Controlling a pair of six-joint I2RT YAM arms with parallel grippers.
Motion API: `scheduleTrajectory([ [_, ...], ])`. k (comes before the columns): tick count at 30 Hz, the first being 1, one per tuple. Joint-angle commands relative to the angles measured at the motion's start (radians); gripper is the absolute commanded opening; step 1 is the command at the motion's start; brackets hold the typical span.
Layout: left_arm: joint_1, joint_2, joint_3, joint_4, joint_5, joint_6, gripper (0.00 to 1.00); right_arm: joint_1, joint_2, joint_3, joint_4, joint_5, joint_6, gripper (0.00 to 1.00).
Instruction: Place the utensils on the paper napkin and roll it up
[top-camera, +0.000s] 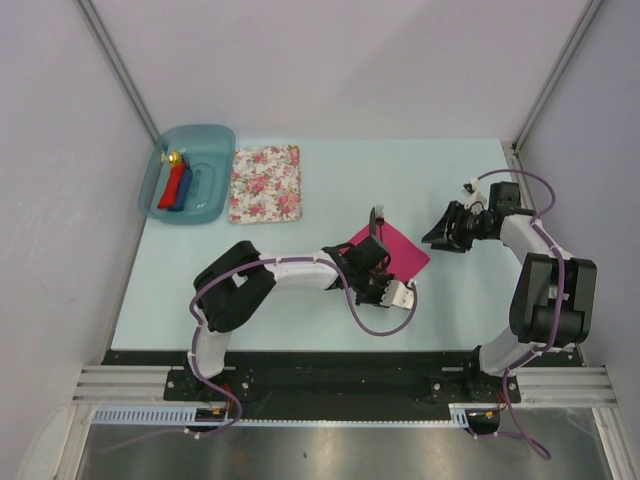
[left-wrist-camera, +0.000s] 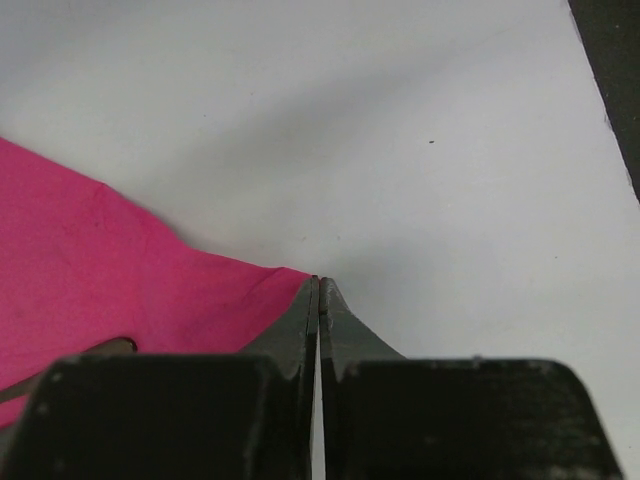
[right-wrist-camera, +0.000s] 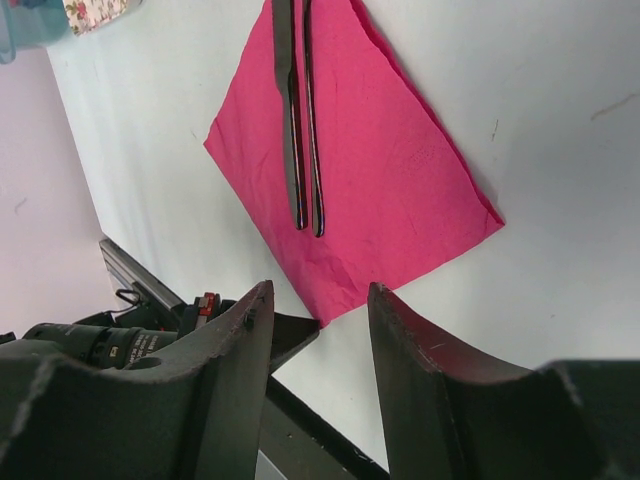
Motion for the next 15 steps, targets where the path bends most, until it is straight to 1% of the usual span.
scheduleTrajectory([
  [1, -0.007, -0.029, 0.02, -0.067, 0.052, -0.04, 0.0, -0.004, -0.042, -0.005, 0.015, -0.022, 0.005, 0.47],
  [8, -0.015, -0.092, -0.031, -0.036, 0.069, -0.068, 0.0, -0.003, -0.062, -0.033, 0.035, -0.03, 0.016, 0.47],
  [15, -0.015, -0.099, -0.023, -0.033, 0.053, -0.088, 0.0, -0.004, -0.082, -0.048, 0.046, -0.032, 0.019, 0.46],
])
